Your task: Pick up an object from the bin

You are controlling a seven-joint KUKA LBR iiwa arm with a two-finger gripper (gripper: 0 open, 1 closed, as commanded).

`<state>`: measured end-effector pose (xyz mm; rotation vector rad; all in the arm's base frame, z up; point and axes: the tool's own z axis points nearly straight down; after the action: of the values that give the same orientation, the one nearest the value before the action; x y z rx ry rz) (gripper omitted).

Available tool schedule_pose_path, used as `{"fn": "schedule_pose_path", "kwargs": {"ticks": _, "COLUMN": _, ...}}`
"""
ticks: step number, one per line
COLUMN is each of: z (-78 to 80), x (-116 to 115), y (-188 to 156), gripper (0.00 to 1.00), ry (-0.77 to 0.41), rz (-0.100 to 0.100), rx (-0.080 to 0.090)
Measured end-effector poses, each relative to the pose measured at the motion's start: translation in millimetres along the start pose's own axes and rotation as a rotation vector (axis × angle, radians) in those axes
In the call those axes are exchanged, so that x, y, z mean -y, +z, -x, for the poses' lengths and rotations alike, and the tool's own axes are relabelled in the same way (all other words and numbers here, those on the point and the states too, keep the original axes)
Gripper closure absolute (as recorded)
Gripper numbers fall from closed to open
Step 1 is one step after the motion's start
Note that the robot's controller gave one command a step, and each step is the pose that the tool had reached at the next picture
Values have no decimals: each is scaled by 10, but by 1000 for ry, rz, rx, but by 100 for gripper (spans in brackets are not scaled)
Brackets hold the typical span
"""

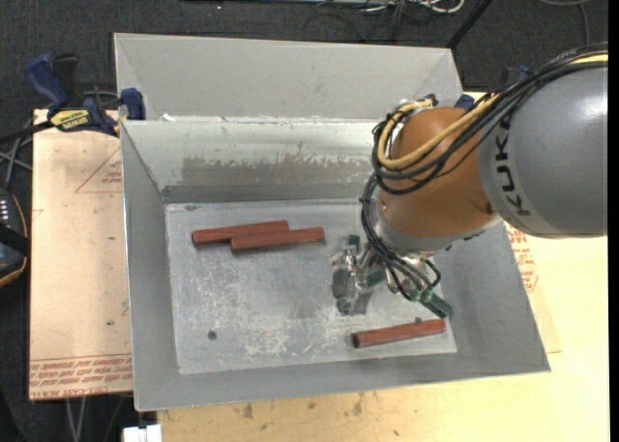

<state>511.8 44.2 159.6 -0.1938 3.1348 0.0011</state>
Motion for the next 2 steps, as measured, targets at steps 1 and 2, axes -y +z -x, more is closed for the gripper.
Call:
{"fn": "schedule_pose_path", "kwargs": {"ticks": 1, "z": -95, "x": 196, "y": -419, "gripper": 100, "ry": 304, "rz": 1, "rx": -1}}
{"fn": "schedule_pose_path", "kwargs": {"ticks": 2, "z": -112, "x": 276, "y": -507, "gripper": 100, "ry": 328, "rz": 0, "rx": 0}}
